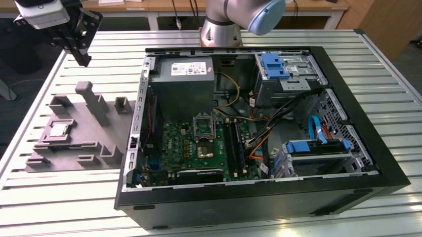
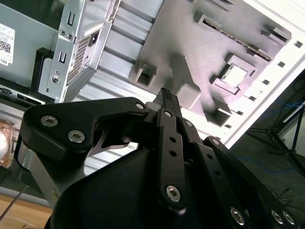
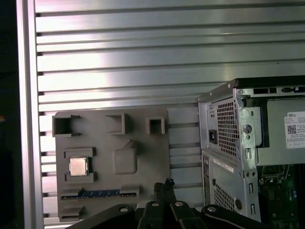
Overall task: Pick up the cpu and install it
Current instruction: 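Reach for the cpu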
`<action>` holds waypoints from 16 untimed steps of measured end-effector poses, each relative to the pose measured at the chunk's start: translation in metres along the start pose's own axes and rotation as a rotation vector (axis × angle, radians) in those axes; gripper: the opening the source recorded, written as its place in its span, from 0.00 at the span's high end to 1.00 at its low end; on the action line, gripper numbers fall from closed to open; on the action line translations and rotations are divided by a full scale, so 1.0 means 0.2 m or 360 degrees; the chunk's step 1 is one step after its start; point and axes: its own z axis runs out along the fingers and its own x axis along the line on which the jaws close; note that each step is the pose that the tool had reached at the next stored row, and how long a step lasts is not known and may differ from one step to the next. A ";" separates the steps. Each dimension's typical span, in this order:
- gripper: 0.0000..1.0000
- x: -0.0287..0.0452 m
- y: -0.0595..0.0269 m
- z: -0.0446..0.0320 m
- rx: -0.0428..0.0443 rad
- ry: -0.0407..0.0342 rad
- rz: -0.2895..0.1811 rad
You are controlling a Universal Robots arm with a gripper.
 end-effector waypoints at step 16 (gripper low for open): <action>0.89 0.069 -0.005 0.003 0.0000 0.0000 0.0000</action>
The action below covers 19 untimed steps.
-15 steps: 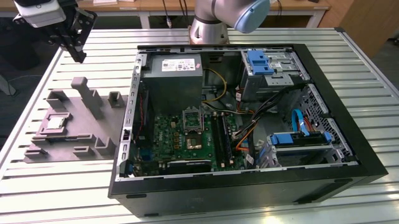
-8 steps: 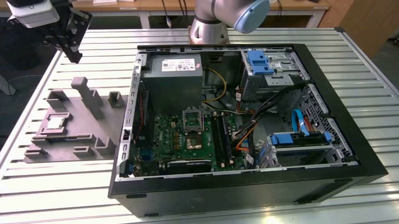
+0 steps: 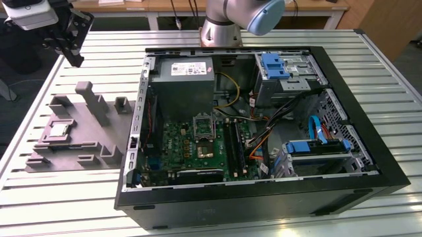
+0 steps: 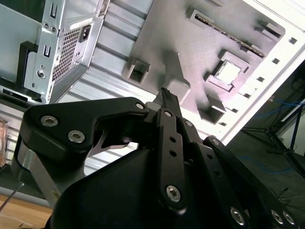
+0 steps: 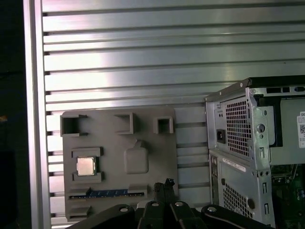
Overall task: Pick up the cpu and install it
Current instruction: 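Reach for the cpu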
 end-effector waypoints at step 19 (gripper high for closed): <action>0.89 0.068 -0.004 0.001 0.0000 0.0000 0.0000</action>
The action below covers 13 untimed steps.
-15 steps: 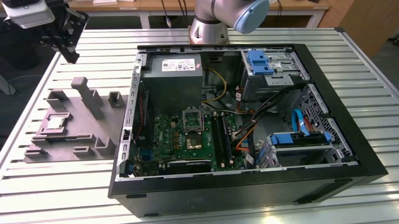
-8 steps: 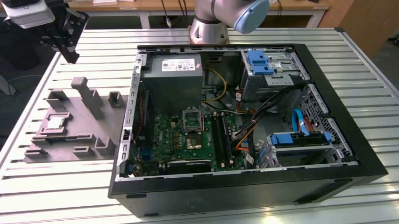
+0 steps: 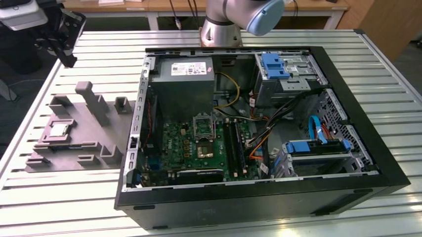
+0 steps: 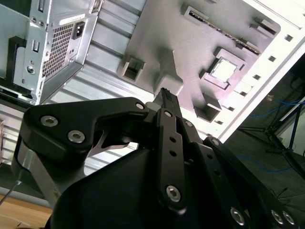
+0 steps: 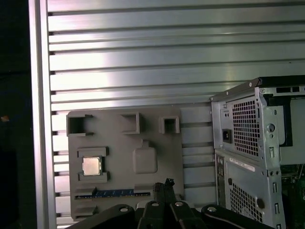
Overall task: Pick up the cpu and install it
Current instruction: 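Reach for the cpu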
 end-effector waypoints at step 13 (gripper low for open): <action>0.89 0.162 -0.011 0.007 0.0000 0.0000 0.0000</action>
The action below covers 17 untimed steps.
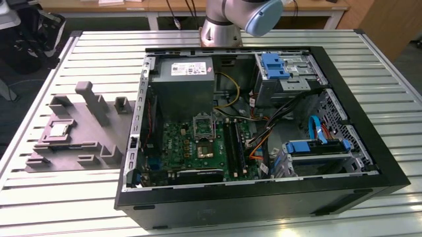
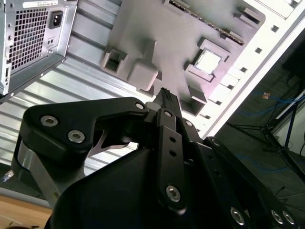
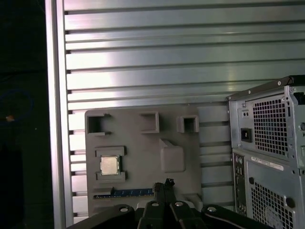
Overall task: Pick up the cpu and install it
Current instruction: 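Reach for the cpu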
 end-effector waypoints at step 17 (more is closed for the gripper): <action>0.89 0.034 -0.003 0.001 0.0000 0.0000 0.0000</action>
